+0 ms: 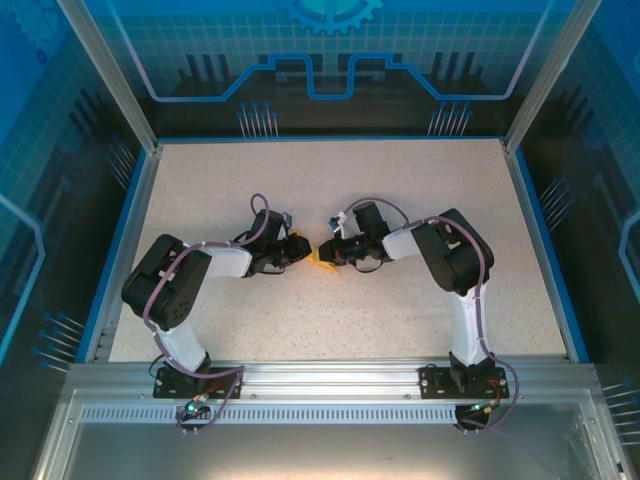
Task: Fold a paper plane with a square sheet of paper (pick it up from the middle)
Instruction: Fold the wing for the fifth time at the center of the table.
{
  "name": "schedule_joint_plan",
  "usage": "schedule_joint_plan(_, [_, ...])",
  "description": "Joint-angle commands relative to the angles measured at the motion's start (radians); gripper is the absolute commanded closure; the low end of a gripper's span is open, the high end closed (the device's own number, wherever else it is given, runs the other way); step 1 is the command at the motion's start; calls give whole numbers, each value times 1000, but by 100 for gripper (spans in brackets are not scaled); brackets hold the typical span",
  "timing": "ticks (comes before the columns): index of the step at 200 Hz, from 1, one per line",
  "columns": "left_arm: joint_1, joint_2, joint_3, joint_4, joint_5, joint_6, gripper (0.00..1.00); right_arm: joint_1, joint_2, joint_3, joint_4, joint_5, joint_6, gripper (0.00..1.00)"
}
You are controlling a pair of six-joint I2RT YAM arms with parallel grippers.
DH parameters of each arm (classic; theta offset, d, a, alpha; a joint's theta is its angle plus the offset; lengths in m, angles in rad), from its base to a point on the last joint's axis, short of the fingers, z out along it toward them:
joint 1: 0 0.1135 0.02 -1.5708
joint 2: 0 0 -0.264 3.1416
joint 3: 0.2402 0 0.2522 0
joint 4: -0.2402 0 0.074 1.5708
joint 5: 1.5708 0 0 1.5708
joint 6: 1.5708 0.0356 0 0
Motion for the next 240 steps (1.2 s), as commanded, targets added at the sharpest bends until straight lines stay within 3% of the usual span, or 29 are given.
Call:
schedule_joint_plan(1, [-5, 21, 25, 14, -16, 30, 78, -19, 70, -19, -133, 80, -11, 100])
schedule_joint_plan(115, [-5, 31, 15, -4, -54, 31, 80, -19, 82, -4, -180, 82, -24, 100])
schedule_joint_plan(240, [-5, 64, 27, -34, -80, 38, 89, -20, 81, 24, -226, 79, -41, 98])
